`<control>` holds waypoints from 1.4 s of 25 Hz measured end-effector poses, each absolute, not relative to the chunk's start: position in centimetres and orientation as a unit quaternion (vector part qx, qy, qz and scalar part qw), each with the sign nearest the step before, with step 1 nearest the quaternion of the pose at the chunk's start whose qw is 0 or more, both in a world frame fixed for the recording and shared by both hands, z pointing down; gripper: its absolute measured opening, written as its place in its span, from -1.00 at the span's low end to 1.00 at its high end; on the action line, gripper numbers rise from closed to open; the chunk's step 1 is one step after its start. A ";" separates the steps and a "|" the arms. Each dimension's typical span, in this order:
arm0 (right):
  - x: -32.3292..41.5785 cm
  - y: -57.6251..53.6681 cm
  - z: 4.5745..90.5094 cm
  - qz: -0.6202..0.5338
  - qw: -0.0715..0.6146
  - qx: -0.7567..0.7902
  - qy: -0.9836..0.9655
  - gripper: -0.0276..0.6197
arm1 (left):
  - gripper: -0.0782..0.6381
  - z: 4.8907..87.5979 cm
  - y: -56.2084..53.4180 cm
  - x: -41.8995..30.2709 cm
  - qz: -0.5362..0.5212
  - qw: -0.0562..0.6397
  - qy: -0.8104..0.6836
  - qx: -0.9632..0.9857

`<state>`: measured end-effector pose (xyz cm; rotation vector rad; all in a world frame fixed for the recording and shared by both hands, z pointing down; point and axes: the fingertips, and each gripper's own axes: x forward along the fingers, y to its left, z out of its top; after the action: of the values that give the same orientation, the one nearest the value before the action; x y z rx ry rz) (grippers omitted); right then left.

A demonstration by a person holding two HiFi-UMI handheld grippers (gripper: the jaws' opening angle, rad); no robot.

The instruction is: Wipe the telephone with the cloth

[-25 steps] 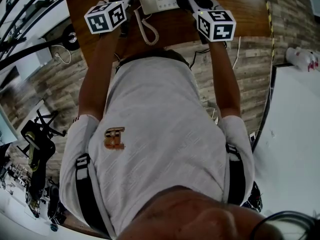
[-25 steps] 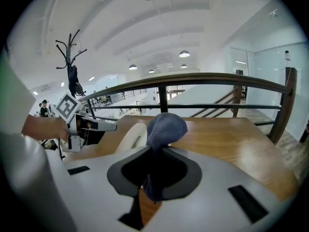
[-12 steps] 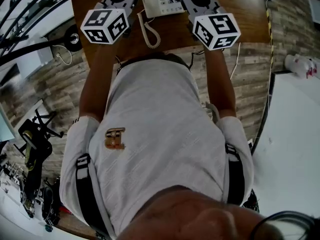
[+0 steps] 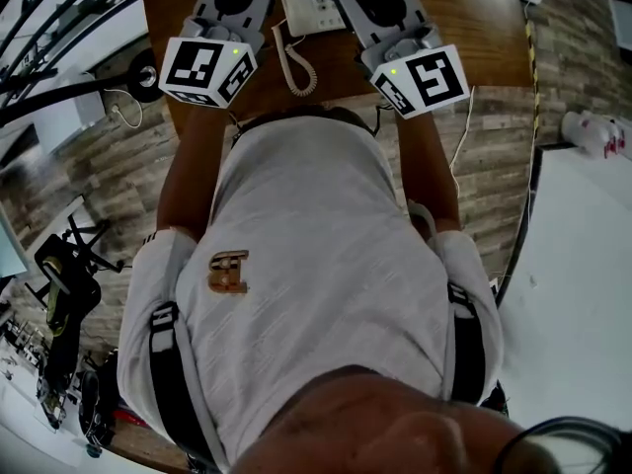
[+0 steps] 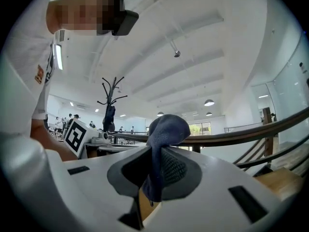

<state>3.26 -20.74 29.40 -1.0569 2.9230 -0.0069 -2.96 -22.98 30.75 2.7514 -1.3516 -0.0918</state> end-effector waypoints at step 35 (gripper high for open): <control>3.5 -19.7 29.9 0.003 0.032 -0.341 0.939 -0.73 | -0.73 29.8 -22.0 -3.1 -0.042 0.028 -0.436 0.898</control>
<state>3.48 -19.70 29.87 -1.0506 2.8932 0.0088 -3.09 -21.99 29.81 2.7731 -1.3458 -0.1304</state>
